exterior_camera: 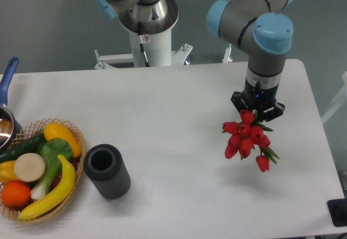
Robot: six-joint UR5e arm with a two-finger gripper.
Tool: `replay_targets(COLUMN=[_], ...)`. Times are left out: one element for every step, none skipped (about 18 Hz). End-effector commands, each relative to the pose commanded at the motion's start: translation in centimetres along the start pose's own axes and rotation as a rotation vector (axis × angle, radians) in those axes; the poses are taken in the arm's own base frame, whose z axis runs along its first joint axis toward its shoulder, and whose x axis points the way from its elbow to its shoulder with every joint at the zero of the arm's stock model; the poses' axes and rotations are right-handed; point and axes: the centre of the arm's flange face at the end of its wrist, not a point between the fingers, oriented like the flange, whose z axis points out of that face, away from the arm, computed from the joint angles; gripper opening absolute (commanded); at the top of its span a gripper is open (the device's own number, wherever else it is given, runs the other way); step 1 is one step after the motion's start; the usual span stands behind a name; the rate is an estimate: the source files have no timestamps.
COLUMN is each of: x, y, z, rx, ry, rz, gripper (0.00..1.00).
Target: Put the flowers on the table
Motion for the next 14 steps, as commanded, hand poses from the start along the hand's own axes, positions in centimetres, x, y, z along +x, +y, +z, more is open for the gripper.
replay_targets(x=[0.0, 0.0, 0.0, 0.1, 0.1, 0.1, 0.0, -0.2, -0.3, -0.3, -0.2, 0.1, 0.3, 0.4], y=[0.1, 0.1, 0.0, -0.2, -0.2, -0.3, -0.4, -0.6, -0.6, -0.6, -1.0, -1.3, -1.6, -1.8], z=[0.1, 0.2, 0.2, 0.3, 0.5, 0.8, 0.9, 1.2, 1.6, 2.0, 2.5, 3.2, 4.0, 4.7], rx=[-0.006, -0.015, -0.016, -0.016, -0.018, -0.019, -0.019, -0.020, -0.023, -0.026, -0.028, -0.033, -0.037, -0.041], ry=[-0.001, -0.003, -0.004, -0.002, 0.001, 0.005, 0.005, 0.008, 0.010, 0.014, 0.020, 0.028, 0.038, 0.048], rz=[0.000, 0.001, 0.003, 0.007, 0.007, 0.007, 0.005, -0.004, -0.012, -0.012, -0.006, 0.001, 0.007, 0.011], gripper=[0.02, 0.02, 0.02, 0.02, 0.03, 0.03, 0.03, 0.03, 0.03, 0.03, 0.03, 0.08, 0.13, 0.20])
